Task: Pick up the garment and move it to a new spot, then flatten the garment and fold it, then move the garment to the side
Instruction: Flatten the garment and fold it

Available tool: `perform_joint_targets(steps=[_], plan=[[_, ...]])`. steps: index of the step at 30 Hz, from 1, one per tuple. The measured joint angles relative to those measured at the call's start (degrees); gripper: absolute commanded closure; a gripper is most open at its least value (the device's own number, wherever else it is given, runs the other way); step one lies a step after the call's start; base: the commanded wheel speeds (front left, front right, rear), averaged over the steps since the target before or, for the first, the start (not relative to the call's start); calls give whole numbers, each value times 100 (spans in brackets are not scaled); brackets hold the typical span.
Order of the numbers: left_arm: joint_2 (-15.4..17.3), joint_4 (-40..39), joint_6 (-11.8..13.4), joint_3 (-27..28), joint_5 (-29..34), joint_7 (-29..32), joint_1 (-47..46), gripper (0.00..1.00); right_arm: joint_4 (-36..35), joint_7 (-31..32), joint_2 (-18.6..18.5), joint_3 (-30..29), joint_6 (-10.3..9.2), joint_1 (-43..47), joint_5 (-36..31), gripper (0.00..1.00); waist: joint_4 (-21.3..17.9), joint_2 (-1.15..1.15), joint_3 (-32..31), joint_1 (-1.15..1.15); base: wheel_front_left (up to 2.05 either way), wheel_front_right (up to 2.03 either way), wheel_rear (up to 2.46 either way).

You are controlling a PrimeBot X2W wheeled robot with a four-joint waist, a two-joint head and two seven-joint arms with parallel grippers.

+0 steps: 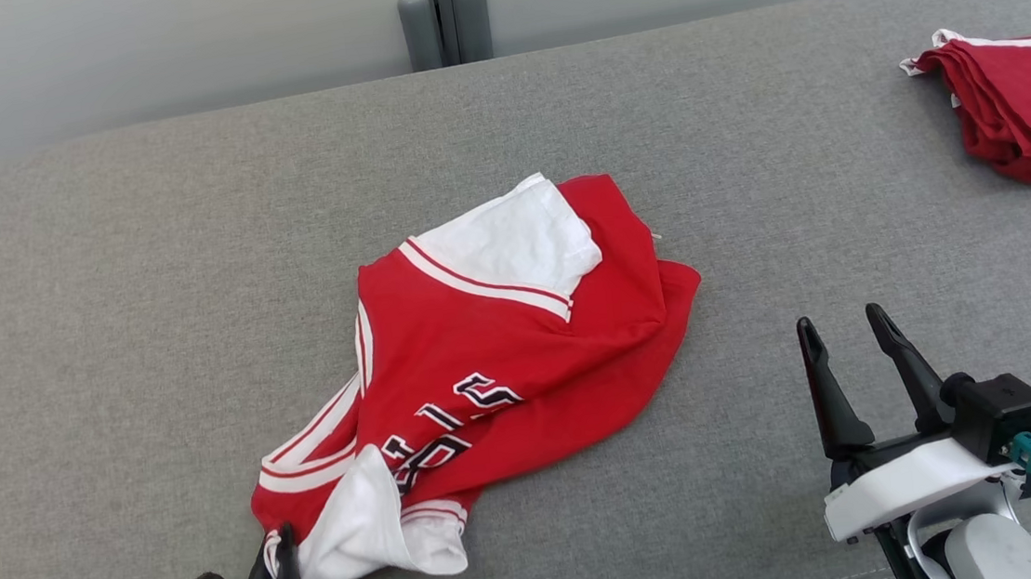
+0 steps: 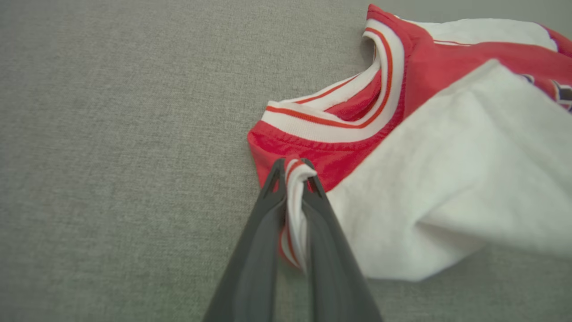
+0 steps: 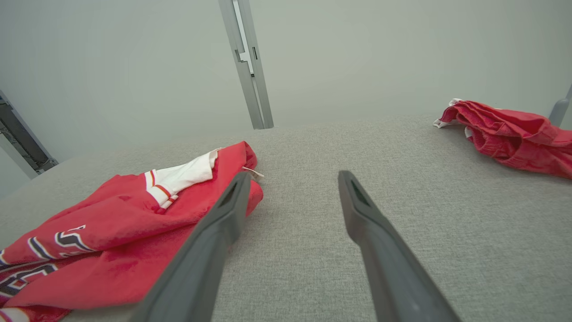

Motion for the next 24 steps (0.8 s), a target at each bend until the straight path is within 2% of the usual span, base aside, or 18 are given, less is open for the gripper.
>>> perform_joint_targets(steps=[2,3,4,5,11,16,19,24], plan=[[1,-49,36,21,-30,43,108,100,-8,0,-13,-11,0,7,12,0,15,0,9,0,0,0,0],[18,-80,63,3,-21,97,137,84,-9,0,-23,-15,0,12,12,0,25,0,16,0,0,0,0],[33,-140,88,0,1,87,145,55,-9,0,-30,-16,0,13,12,0,31,0,17,0,0,0,0],[66,-238,100,10,21,46,137,0,-11,0,-34,-14,0,13,12,0,34,0,20,0,0,0,0],[380,-872,192,58,267,-66,-430,0,-9,0,-44,35,0,-23,15,0,-5,0,60,0,0,0,0],[554,-1093,137,-90,409,204,-1323,0,1,0,-58,55,0,-100,32,0,-130,0,128,0,0,0,0],[625,-957,2,-332,514,402,-2142,0,-10,0,-52,87,0,-205,43,0,-298,0,245,0,0,0,0],[650,-349,-120,-606,628,617,-2797,0,-41,0,-7,78,0,-333,64,0,-541,0,455,0,0,0,0]])
